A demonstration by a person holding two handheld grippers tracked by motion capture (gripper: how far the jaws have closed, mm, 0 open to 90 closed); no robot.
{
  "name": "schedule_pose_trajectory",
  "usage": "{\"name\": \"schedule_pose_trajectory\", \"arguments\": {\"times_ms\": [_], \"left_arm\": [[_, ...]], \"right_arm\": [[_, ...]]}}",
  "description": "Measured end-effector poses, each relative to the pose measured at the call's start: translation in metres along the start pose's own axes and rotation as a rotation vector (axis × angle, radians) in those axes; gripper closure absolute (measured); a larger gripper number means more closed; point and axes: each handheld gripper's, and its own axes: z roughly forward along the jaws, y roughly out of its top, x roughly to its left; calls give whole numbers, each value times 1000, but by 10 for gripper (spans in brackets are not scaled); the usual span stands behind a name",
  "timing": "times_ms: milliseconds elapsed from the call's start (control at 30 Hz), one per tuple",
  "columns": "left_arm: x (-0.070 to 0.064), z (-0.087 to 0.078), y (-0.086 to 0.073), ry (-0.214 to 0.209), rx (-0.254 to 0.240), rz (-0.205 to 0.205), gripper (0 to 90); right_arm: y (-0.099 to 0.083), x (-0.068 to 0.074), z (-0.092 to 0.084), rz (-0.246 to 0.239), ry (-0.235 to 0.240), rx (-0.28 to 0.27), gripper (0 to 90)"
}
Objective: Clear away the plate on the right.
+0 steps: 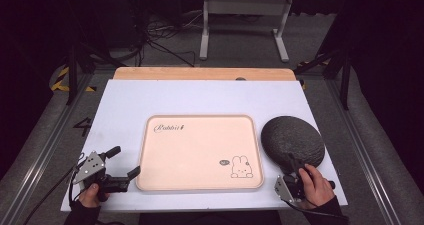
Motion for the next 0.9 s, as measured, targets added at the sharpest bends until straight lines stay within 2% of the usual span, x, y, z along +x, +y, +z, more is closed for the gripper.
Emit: {"name": "schedule_pose_trajectory", "arguments": {"times_ms": [100,233,367,433,700,900], "left_arm": [[0,0,0,0,0,0,5],[0,0,0,0,-1,0,5],[0,0,0,0,0,0,5],[0,0,0,0,-1,0,5],[0,0,0,0,-1,0,5],[0,0,0,0,-2,0,5]], "right_arm": [[-1,-1,1,-17,-8,34,490],[0,0,4,-36,-2,77,537],[2,0,5,-64,13,88,597],[3,1,4,-52,23,102,633],[7,3,6,-79,67,126,773],[9,4,6,-90,69,137,794]]}}
